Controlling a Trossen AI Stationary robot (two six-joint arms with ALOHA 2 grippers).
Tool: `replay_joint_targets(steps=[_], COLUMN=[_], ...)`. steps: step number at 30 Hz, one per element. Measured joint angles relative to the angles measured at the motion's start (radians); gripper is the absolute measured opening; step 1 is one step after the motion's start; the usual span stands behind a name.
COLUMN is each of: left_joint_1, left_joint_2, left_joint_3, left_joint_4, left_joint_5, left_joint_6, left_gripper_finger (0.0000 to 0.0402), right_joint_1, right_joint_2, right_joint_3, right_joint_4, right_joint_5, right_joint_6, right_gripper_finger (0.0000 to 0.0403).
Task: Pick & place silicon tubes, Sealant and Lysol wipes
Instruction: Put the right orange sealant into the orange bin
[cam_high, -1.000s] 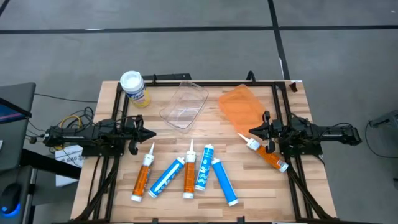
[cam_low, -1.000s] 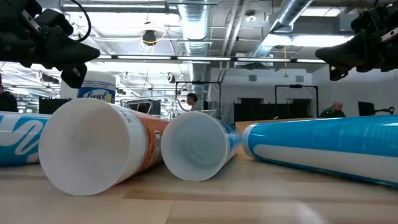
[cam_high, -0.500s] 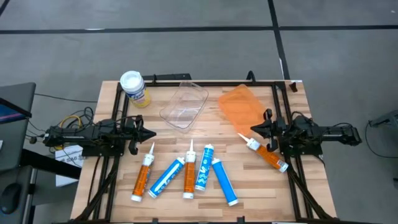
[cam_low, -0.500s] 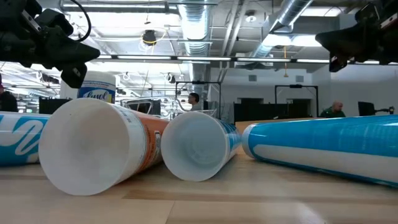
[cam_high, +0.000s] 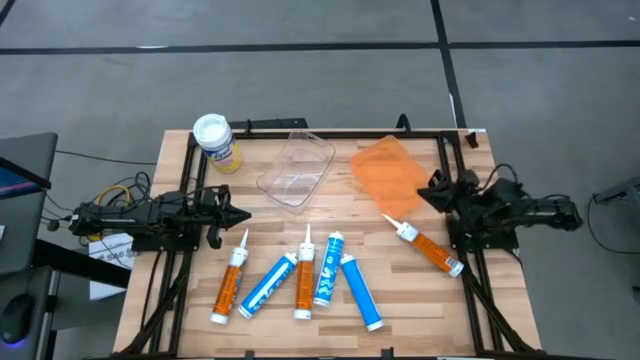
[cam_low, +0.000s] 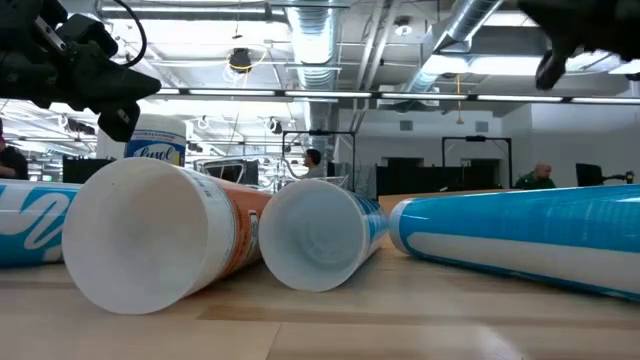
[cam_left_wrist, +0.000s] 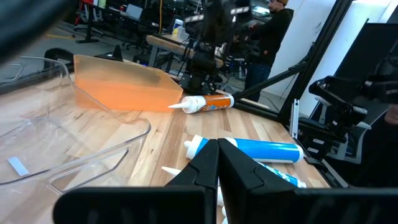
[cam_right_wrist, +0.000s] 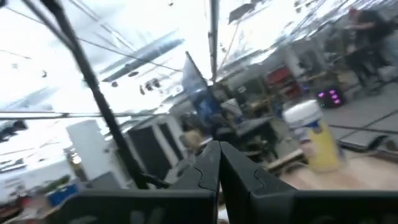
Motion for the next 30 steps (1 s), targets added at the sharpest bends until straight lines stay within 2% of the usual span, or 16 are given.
replay_joint_targets(steps=[4,10,12,14,16,24,27,30], left_joint_1=[0.000,0.000,0.000,0.000,0.000,0.000,0.000,0.000], left_joint_2=[0.000,0.000,0.000,0.000,0.000,0.000,0.000,0.000], left_joint_3=[0.000,0.000,0.000,0.000,0.000,0.000,0.000,0.000], left_joint_4=[0.000,0.000,0.000,0.000,0.000,0.000,0.000,0.000], left_joint_5=[0.000,0.000,0.000,0.000,0.000,0.000,0.000,0.000], left_joint_6=[0.000,0.000,0.000,0.000,0.000,0.000,0.000,0.000], left_gripper_finger=[0.0000,0.0000,0.0000,0.0000,0.0000,0.0000,0.0000,0.0000], right_joint_1=[0.074,0.151,0.161,0.170,0.176,0.207,0.209,0.210], right_joint_2=[0.153,0.479,0.576,0.650,0.699,0.770,0.776,0.775], right_joint_3=[0.221,0.582,0.659,0.705,0.719,0.720,0.702,0.662], right_joint_4=[-0.363,-1.183,-1.415,-1.559,-1.626,-1.628,-1.609,-1.593], right_joint_5=[0.000,0.000,0.001,0.002,0.003,0.005,0.016,0.002], right_joint_6=[0.039,0.315,0.372,0.402,0.400,0.350,0.414,0.482], right_gripper_finger=[0.0000,0.0000,0.0000,0.0000,0.0000,0.0000,0.0004,0.0028])
